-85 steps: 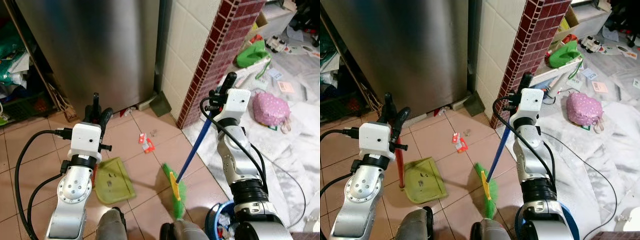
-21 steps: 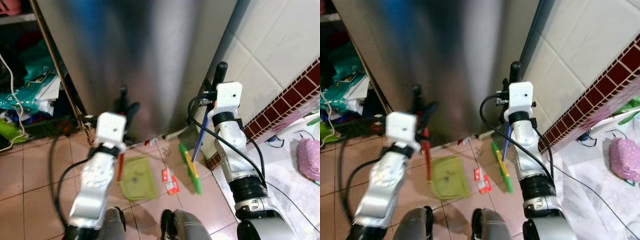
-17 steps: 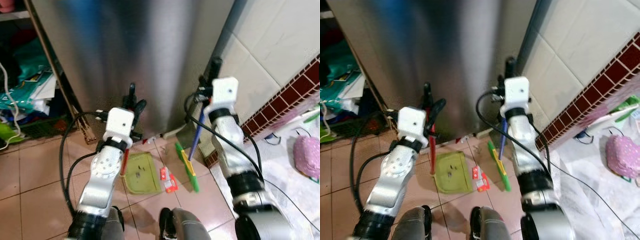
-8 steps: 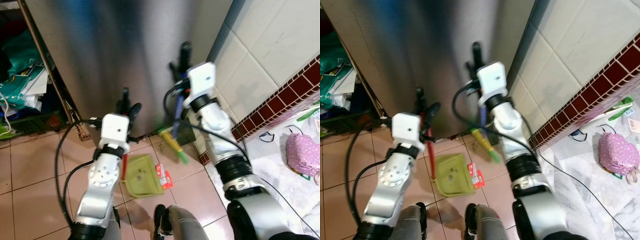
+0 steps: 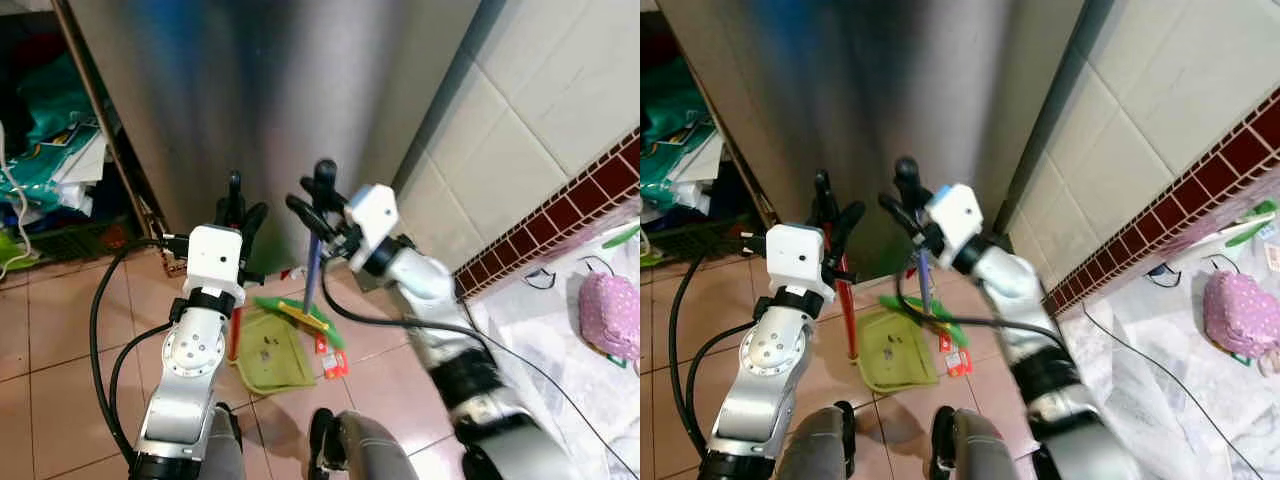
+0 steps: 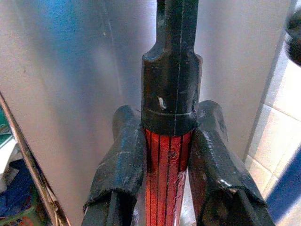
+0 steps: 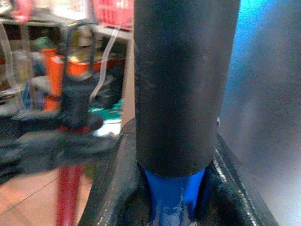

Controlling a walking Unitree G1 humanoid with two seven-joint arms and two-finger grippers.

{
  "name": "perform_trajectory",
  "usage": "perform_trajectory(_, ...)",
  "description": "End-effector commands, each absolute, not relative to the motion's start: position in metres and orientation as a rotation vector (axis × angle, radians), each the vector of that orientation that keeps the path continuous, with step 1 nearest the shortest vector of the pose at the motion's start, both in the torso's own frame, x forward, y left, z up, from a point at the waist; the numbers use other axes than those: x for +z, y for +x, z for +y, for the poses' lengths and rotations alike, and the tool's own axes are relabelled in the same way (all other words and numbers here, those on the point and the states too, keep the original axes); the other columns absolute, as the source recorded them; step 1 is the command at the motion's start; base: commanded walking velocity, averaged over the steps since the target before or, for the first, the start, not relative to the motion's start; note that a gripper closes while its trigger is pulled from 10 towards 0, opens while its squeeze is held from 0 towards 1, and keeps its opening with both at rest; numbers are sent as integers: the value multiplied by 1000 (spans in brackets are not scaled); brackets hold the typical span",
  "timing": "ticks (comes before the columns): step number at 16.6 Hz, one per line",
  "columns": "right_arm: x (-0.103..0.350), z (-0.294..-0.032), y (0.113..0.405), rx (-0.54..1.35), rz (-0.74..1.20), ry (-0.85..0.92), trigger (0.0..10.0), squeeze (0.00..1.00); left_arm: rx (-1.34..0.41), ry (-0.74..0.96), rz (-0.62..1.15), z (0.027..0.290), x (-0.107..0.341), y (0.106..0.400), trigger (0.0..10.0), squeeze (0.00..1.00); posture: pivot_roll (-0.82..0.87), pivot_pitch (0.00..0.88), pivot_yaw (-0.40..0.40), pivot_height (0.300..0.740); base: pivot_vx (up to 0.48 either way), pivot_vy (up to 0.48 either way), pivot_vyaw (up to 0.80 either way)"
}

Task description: Sweep floor

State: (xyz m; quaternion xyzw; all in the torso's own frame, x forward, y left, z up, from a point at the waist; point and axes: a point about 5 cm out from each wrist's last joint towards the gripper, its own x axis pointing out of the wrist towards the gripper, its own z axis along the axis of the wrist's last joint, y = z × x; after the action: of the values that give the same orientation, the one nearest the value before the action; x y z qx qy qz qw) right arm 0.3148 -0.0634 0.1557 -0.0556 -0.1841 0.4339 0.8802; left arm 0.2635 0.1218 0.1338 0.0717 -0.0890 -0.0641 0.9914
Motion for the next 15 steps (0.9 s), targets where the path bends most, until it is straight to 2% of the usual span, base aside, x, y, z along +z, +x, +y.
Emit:
perform_trajectory(1, 161, -74, 313, 935, -392, -137, 10000, 0, -139, 137, -230, 120, 146, 260, 10000, 0, 86, 206, -127, 740, 0, 0, 0)
perform_trajectory(6, 169, -104, 313, 973, -323, -134, 10000, 0, -145, 158, -226, 127, 147, 259, 10000, 0, 69, 198, -116, 740, 0, 0, 0)
perform_trajectory(7, 176, -117, 317, 975, -296, -111, 10000, 0, -146, 164, -224, 129, 146, 259, 10000, 0, 66, 195, -112, 740, 0, 0, 0)
perform_trajectory(10, 189, -127, 323, 985, -272, -55, 10000, 0, -151, 170, -226, 130, 148, 260, 10000, 0, 67, 188, -108, 740, 0, 0, 0)
perform_trajectory(15, 241, -134, 346, 849, -433, 6, 10000, 0, -157, 174, -242, 129, 153, 262, 10000, 0, 78, 175, -102, 740, 0, 0, 0)
